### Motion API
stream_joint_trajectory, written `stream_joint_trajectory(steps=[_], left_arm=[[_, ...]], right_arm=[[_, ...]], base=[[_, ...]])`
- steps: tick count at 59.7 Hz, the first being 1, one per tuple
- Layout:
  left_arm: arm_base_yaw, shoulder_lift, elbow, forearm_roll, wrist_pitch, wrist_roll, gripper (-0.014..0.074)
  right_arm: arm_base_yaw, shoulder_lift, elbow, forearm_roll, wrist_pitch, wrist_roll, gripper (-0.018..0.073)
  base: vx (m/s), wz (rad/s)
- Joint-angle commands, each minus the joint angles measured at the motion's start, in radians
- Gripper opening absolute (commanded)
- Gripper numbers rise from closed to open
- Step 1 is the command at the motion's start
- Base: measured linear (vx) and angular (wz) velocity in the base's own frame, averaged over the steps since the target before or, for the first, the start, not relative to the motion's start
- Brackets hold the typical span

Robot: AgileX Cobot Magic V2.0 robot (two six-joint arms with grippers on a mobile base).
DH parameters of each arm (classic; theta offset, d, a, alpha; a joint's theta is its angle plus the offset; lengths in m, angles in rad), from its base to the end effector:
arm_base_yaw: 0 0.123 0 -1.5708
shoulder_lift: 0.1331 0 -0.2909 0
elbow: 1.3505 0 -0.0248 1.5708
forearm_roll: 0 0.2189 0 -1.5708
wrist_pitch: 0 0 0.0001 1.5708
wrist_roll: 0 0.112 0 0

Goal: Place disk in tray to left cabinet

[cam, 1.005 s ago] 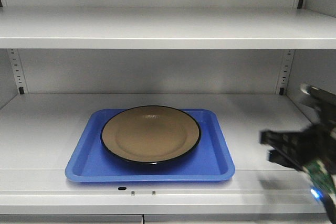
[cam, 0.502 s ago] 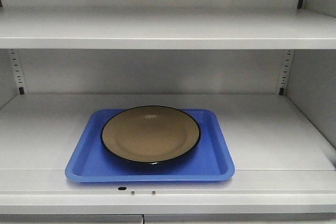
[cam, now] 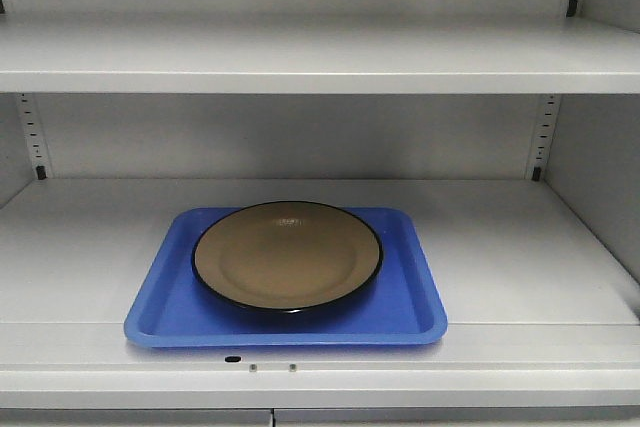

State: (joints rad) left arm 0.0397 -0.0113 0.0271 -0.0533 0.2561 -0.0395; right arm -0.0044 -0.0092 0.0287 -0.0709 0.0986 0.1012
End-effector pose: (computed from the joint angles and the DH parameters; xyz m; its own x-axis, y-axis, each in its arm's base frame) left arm 0.0379 0.0000 0.1781 -0.1800 -0.0982 -0.9788 -0.0430 0.9948 -0.0919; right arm 0.0400 -0.0010 0.1950 -0.0303 0.0308 -0.9991 0.0123 0.9995 0.0304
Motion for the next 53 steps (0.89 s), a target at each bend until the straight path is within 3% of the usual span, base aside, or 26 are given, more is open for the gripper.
stream_joint_trajectory(steps=[1, 53], left_arm=[[0.001, -0.005, 0.019, -0.003, -0.075, -0.005, -0.0006], [0.001, -0.005, 0.019, -0.003, -0.075, -0.005, -0.0006]], right_arm=[[-0.005, 0.008, 0.022, -0.005, -0.073, -0.002, -0.0008], [-0.005, 0.007, 0.022, -0.004, -0.064, -0.002, -0.0008]], base=[[0.0, 0.0], [0.0, 0.0]])
